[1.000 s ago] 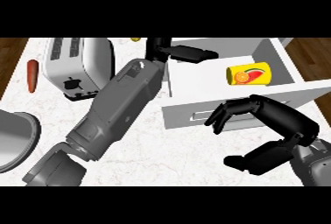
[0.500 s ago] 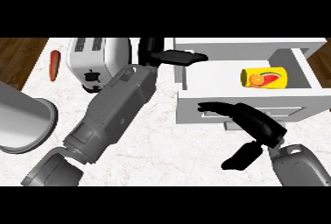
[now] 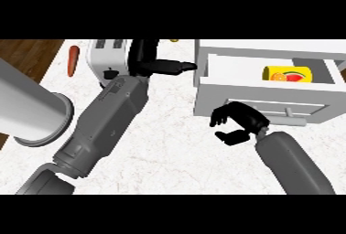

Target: Pick up the cup, place it into the drawer and close the drawer

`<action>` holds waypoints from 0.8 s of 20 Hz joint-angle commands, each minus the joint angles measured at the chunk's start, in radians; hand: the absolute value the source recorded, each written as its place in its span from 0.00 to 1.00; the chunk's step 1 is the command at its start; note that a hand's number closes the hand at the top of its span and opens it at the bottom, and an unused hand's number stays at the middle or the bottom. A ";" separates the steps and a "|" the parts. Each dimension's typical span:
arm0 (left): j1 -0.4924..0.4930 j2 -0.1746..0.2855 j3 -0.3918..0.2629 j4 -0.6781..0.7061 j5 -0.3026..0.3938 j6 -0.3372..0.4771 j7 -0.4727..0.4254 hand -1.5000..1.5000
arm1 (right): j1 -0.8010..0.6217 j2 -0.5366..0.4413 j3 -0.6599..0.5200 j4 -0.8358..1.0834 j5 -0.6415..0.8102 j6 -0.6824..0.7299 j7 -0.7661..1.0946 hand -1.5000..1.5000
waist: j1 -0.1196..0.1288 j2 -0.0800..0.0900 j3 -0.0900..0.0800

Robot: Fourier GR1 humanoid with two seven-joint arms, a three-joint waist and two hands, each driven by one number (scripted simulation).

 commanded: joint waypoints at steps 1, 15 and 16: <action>0.104 0.015 -0.012 -0.063 -0.001 -0.043 -0.015 0.00 | -0.111 -0.019 -0.075 0.241 0.010 -0.054 -0.150 1.00 | 0.027 0.002 0.002; 0.171 0.122 -0.022 -0.210 0.011 -0.120 0.074 0.00 | -0.439 -0.111 -0.333 0.547 -0.098 -0.144 -0.203 1.00 | 0.115 0.025 0.004; 0.173 0.116 -0.025 -0.214 0.011 -0.116 0.081 0.00 | -0.459 -0.129 -0.350 0.537 -0.114 -0.128 -0.195 1.00 | 0.117 0.023 0.004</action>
